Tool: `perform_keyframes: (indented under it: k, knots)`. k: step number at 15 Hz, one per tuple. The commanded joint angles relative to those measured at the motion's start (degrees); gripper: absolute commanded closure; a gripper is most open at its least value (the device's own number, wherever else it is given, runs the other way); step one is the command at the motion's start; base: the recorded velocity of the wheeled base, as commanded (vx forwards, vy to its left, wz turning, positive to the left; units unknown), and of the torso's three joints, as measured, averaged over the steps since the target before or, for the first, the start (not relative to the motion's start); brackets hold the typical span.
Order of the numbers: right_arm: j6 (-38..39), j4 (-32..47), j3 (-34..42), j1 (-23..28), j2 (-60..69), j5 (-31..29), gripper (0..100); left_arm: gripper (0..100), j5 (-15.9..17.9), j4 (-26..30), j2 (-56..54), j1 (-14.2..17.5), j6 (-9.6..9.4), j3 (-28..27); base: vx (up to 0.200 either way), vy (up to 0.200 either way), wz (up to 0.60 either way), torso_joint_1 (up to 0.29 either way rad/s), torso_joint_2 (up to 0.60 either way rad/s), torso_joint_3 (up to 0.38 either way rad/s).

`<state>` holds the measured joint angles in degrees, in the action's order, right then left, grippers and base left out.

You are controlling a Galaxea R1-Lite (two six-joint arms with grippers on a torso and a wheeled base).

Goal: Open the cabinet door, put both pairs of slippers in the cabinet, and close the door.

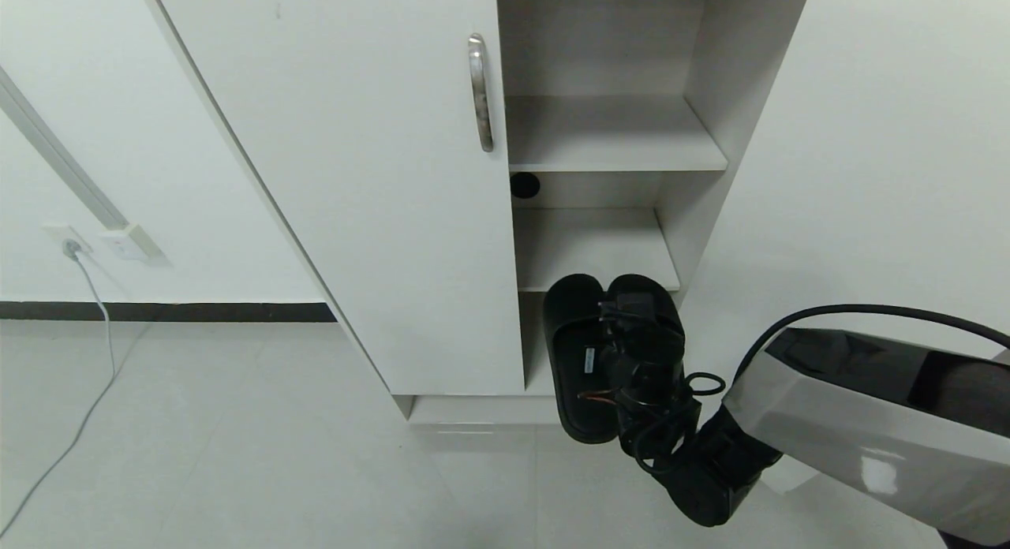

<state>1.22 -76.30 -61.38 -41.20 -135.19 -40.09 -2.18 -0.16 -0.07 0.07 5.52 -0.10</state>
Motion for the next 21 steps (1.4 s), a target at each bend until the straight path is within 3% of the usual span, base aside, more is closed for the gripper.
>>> perform_keyframes:
  k: [1, 3, 13, 16, 21]
  knots:
    - [-0.34, 0.01, 0.03, -0.02, 1.07, 0.02, 100, 100, -0.02, -0.02, 0.07, 0.01, 0.01, 0.01, 0.000, 0.000, 0.00, 0.000, 0.00, 0.000]
    - [-0.52, 0.01, 0.03, 0.16, 1.07, 0.02, 100, 100, -0.02, -0.02, 0.07, 0.01, 0.01, 0.01, 0.000, 0.000, 0.00, 0.000, 0.00, 0.000]
    - [-1.31, 0.36, 1.35, 0.25, 0.55, 0.02, 100, 100, -0.28, -0.02, 0.07, 0.01, 0.10, 0.01, 0.200, 0.000, 0.00, 0.003, 0.00, 0.000]
    - [-2.54, 0.54, 1.26, 0.95, 0.46, 0.54, 100, 100, -0.19, -0.02, 0.07, 0.01, 0.10, 0.01, 0.000, 0.000, 0.00, 0.000, 0.00, 0.000]
    - [-2.98, 4.58, -7.97, 3.32, -3.76, 1.51, 100, 100, -0.19, -0.02, 0.07, 0.01, 0.10, 0.01, 0.000, 0.000, 0.00, 0.000, 0.00, 0.000]
